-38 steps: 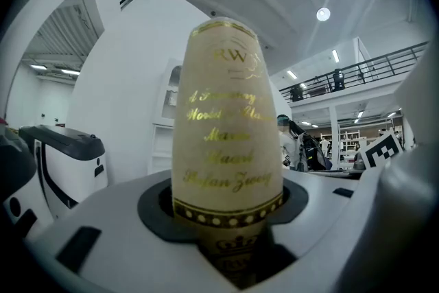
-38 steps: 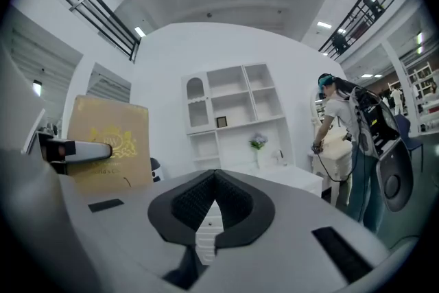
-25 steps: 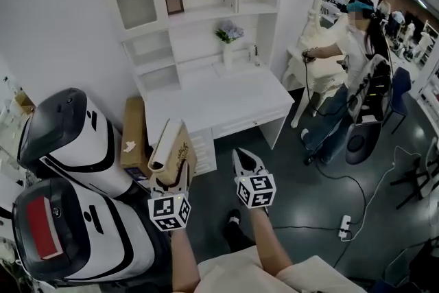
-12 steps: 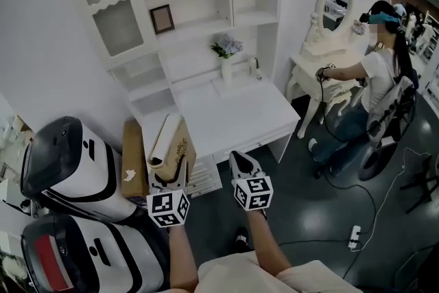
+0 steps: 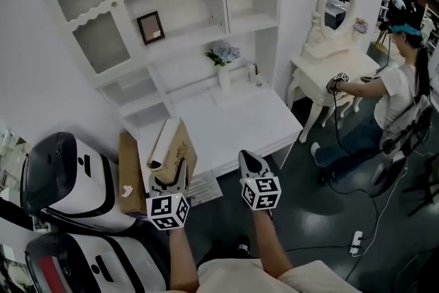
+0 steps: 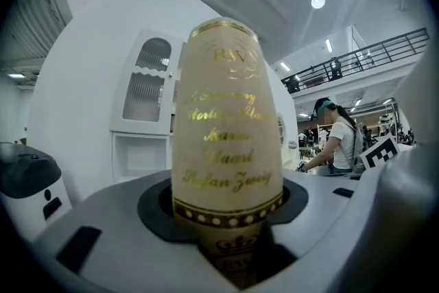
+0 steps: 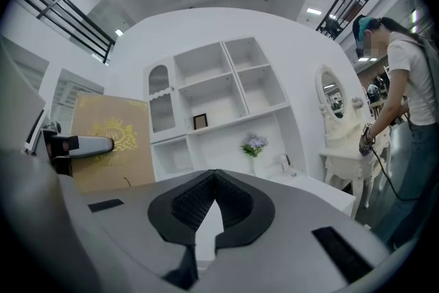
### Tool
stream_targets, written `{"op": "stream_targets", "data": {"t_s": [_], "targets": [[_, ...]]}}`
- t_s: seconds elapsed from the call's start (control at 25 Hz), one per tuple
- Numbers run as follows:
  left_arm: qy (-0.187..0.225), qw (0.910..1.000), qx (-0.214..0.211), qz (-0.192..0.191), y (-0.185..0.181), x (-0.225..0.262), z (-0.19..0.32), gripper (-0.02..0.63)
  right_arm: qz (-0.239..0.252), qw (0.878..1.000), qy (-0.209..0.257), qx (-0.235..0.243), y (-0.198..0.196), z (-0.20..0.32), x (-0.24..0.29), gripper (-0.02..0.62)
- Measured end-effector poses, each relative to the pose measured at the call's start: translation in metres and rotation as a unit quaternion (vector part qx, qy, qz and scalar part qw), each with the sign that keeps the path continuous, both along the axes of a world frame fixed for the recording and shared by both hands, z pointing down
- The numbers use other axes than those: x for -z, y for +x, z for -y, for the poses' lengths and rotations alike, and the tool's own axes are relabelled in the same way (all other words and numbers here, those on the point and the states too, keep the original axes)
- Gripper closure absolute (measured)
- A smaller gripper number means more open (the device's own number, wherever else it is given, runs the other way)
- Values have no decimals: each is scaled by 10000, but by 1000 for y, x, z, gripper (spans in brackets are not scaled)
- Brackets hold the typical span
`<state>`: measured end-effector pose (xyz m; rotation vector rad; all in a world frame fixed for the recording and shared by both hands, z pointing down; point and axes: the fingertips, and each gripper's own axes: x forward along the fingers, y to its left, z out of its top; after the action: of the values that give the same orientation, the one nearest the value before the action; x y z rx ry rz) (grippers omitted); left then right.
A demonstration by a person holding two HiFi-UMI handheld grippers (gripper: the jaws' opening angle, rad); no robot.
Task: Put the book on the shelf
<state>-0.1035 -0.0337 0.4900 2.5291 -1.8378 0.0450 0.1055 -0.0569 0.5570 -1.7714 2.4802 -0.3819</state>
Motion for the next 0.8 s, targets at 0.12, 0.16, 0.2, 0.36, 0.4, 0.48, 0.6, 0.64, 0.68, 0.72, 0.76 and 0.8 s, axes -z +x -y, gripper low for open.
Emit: {"op": "stream_targets", "data": {"t_s": [0.12,0.16,0.2,0.36,0.4,0.48,0.6,0.64,0.68,0.72,0.76,0.8], "targets": [[-74,10000,27,-41,-3,-8,14,370,22,9999,-94,-53,3,13,-9,569],[-93,9999,28,-46,-4,-10,19,370,20,9999,-121,-56,3,19,-11,569],[-105,9999,28,-39,-4,-12,25,370,13,9999,-139,-56,2,24,-13,569],[-35,10000,60,-68,-5,-13,48,370,13,9999,-102,-69,0,47,-18,569],[5,9999,71,-85,-5,-13,55,370,9,9999,-76,-72,0,55,-17,569],[67,9999,80,-96,-6,-11,72,370,-24,10000,-35,-53,-4,74,-15,569],[127,9997,130,-166,-9,-5,101,370,-137,9999,27,35,-13,104,-7,569],[159,9996,154,-197,-9,-1,113,370,-173,9998,64,65,-16,116,-2,569],[195,9994,176,-216,-9,3,125,370,-204,9997,105,90,-19,128,3,569],[229,9993,193,-221,-8,7,138,370,-231,9996,147,107,-20,141,8,569],[258,9992,206,-220,-6,11,151,370,-256,9994,188,119,-21,153,12,569],[279,9991,217,-220,-4,15,163,370,-280,9993,223,125,-21,164,17,569]]}}
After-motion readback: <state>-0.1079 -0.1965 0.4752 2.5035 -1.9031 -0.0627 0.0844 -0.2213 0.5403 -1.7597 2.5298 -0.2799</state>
